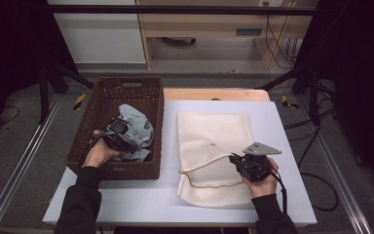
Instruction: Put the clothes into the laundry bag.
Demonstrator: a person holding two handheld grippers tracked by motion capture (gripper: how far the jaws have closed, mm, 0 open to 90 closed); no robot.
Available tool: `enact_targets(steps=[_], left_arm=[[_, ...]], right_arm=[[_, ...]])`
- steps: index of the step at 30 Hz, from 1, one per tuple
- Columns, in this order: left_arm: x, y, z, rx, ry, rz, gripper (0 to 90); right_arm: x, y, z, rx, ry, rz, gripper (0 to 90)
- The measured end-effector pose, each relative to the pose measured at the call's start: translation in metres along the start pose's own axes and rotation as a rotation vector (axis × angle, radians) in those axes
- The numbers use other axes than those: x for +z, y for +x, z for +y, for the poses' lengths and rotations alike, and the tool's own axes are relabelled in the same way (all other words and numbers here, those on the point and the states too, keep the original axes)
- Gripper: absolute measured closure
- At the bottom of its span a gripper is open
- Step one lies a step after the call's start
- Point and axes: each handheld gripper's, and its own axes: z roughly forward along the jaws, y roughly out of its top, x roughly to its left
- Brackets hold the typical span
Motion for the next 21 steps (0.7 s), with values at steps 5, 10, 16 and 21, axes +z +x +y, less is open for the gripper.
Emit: enact_targets(steps=[5, 10, 16, 21], left_arm=[[0.003, 0.0, 0.0, -0.001, 0.046, -0.014, 10.8], [0.001, -0.001, 0.001, 0.004, 0.059, -0.009, 28.9], [-0.004, 0.003, 0.002, -0.027, 0.062, -0.043, 54.6], [-0.009, 0.001, 0.002, -0.008, 0.04, -0.026, 65.9]], right_arm=[[0.0, 0.0, 0.0, -0.003, -0.001, -0.001, 86.1], [0.0, -0.001, 0.0, 0.0, 0.001, 0.001, 86.1], [0.0, -0.001, -0.001, 0.007, 0.004, -0.001, 86.3], [0.0, -0.002, -0.001, 0.002, -0.001, 0.003, 86.6]])
